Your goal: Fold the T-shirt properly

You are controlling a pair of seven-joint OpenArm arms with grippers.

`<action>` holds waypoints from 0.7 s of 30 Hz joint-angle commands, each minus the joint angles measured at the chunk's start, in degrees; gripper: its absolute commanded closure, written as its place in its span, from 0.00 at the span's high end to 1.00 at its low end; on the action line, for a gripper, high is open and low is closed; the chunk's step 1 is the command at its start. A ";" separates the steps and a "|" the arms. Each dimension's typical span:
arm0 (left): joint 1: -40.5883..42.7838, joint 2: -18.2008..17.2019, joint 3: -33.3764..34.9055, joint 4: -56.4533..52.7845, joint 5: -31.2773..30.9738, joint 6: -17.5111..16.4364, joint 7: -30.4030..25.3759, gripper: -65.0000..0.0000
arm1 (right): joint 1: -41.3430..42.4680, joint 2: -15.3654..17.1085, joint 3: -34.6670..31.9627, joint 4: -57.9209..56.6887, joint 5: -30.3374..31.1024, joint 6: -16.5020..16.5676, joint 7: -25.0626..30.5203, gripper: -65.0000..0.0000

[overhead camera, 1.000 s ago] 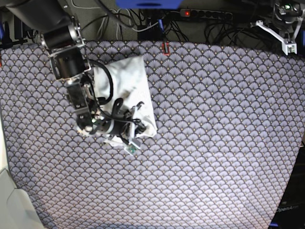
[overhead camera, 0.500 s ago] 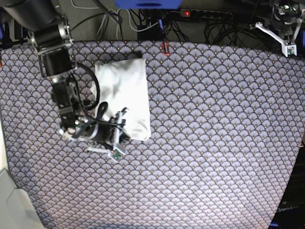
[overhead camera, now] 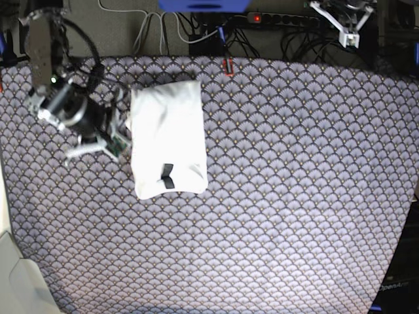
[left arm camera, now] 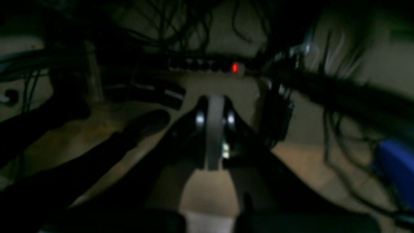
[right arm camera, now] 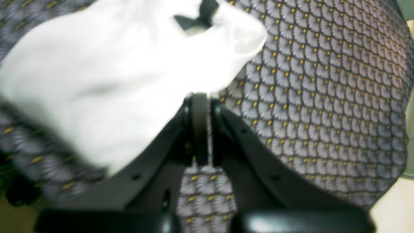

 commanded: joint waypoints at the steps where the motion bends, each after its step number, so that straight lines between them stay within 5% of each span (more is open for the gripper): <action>1: 0.39 -1.26 0.96 -1.51 -0.33 0.20 -1.87 0.00 | -2.25 0.61 1.95 0.06 -0.39 -0.21 -0.06 0.00; 13: -11.22 -2.05 11.51 -24.19 -0.16 0.11 -11.27 0.00 | -30.73 -4.84 16.99 -1.87 -0.39 -0.21 15.59 0.00; 21: -20.01 -0.38 16.43 -36.41 -0.25 0.46 -16.46 0.00 | -34.51 -5.54 16.55 -21.21 -0.39 -0.21 28.51 0.00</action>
